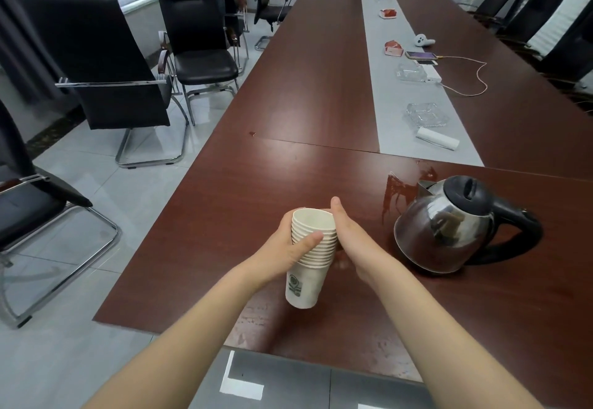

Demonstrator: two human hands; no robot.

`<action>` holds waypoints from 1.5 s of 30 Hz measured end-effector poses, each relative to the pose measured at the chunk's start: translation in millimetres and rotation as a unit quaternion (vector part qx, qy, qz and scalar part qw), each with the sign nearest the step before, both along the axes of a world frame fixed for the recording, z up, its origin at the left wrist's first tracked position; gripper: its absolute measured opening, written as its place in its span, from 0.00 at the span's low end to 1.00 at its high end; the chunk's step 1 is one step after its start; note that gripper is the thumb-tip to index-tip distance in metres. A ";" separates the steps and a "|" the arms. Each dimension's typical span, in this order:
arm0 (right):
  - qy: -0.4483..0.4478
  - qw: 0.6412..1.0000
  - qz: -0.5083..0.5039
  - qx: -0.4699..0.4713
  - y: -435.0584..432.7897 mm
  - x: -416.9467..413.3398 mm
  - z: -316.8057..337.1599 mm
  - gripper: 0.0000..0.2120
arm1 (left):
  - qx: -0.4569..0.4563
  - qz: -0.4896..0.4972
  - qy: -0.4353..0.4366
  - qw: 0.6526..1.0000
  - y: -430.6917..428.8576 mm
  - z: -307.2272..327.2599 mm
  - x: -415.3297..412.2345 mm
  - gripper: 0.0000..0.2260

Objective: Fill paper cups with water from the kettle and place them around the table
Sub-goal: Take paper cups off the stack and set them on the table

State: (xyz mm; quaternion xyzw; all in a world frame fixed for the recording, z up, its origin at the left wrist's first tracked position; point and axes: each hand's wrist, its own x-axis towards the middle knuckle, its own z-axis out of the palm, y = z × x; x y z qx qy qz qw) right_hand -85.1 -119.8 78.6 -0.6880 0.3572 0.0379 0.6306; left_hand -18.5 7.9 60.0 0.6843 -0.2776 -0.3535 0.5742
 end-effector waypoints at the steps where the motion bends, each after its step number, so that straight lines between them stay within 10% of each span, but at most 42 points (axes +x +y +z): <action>1: 0.001 1.000 0.005 0.006 -1.2 -1.8 2.5 0.28 | -0.004 0.015 -0.001 1.000 -1.0 2.7 -1.2 0.22; 10: -0.020 0.997 0.069 -0.010 -12.0 -15.4 23.9 0.30 | -0.028 0.036 0.100 0.994 -8.1 22.5 -11.0 0.27; 23: -0.172 0.979 0.050 -0.095 -17.8 -28.8 23.7 0.07 | -0.024 0.040 0.256 0.966 -3.8 34.5 -29.1 0.24; 45: -0.174 0.970 0.048 -0.165 -17.4 -32.5 20.9 0.11 | 0.061 0.094 0.263 0.958 -7.7 32.4 -43.2 0.23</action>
